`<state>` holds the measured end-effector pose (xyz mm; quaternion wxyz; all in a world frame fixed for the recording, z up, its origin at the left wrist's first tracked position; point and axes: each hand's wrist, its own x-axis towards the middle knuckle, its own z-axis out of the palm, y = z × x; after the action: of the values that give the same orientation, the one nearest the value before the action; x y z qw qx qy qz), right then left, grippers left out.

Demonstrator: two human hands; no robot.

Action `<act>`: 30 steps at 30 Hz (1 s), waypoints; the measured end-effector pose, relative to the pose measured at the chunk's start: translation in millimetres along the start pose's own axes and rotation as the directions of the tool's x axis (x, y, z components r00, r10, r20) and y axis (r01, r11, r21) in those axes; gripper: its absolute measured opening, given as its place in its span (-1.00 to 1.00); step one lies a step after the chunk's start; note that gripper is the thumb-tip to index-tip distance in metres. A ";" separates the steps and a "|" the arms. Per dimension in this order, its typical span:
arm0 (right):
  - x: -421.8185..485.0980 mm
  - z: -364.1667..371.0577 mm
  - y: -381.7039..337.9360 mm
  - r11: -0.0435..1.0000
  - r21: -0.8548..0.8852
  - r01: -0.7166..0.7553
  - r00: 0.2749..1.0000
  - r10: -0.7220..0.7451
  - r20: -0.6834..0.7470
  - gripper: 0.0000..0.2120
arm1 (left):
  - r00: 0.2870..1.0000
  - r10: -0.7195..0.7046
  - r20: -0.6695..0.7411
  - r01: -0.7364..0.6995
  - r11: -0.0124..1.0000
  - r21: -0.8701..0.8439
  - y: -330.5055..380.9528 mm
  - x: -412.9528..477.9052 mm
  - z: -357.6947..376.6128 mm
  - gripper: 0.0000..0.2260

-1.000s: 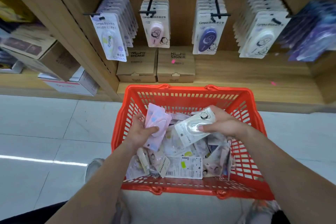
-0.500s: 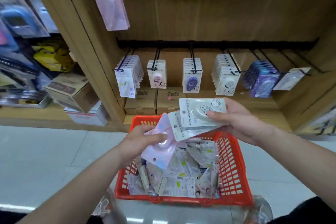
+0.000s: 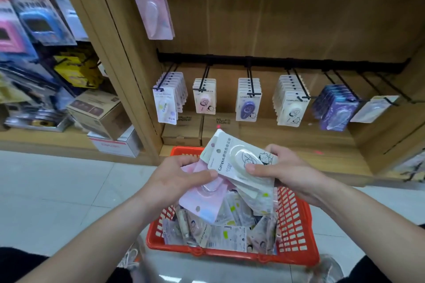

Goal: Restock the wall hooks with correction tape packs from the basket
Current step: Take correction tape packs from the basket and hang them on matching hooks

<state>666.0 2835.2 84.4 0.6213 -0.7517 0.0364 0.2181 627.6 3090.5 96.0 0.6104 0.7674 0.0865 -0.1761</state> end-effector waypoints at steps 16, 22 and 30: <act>35.6 -14.4 -4.5 0.991 -0.052 0.120 0.965 -0.104 0.243 -0.66 | 0.996 -0.063 0.066 0.054 0.990 0.130 4.8 40.3 -7.9 -0.53; 36.9 -4.2 -5.4 0.979 0.062 0.192 0.967 -0.200 0.155 -0.68 | 0.991 -0.069 0.117 0.047 0.983 0.176 7.2 44.3 -1.6 -0.70; 29.8 -4.1 -1.4 0.979 0.088 0.183 0.943 -0.201 0.266 -0.62 | 0.995 -0.036 0.088 0.015 0.973 0.231 4.1 40.4 13.0 -0.53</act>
<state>694.6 2838.1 75.1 0.6617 -0.6947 -0.1163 0.2568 664.1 3073.6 82.0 0.5182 0.8230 0.0471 -0.2279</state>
